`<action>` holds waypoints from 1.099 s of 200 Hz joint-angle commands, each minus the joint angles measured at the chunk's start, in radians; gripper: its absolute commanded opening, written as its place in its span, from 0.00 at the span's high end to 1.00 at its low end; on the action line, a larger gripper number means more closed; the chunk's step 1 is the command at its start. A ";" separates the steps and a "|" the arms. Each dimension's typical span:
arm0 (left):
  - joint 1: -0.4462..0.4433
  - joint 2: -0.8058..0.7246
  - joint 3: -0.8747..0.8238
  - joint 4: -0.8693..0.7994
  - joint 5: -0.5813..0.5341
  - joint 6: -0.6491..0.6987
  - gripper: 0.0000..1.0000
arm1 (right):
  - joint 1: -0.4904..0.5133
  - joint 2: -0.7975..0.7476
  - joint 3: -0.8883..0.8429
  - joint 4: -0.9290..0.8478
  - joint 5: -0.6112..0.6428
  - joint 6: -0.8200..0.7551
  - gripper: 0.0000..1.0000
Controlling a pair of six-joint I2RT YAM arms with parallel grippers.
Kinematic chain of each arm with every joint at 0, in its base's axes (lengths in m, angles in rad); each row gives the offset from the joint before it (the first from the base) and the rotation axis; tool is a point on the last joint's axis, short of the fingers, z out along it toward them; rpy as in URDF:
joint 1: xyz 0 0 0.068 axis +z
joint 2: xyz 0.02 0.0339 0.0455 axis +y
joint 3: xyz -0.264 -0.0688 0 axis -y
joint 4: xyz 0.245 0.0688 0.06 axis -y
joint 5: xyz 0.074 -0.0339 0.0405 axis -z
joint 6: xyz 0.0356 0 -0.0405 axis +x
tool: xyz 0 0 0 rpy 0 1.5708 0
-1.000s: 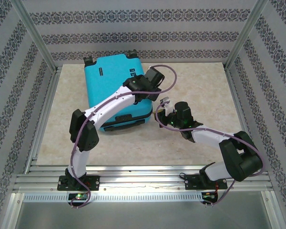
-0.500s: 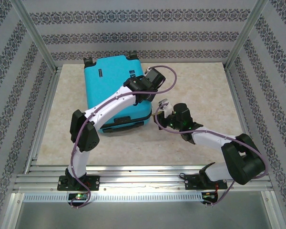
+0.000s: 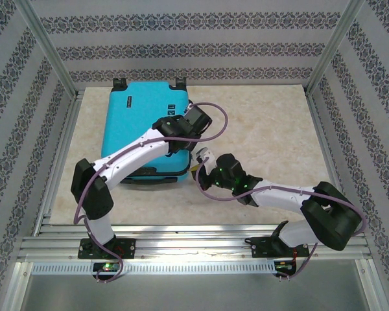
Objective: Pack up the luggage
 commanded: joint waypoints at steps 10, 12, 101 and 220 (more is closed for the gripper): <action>0.024 0.008 -0.140 -0.133 -0.053 -0.043 0.24 | -0.007 -0.035 0.015 0.104 0.245 -0.032 1.00; 0.023 0.006 -0.147 -0.126 -0.049 -0.044 0.24 | -0.007 -0.036 0.015 0.104 0.255 -0.034 1.00; 0.023 -0.044 -0.295 -0.032 -0.001 -0.066 0.28 | -0.048 -0.011 0.042 0.119 0.395 -0.071 1.00; 0.021 -0.094 -0.392 0.058 0.059 -0.045 0.33 | -0.108 0.071 0.082 0.233 0.402 -0.063 1.00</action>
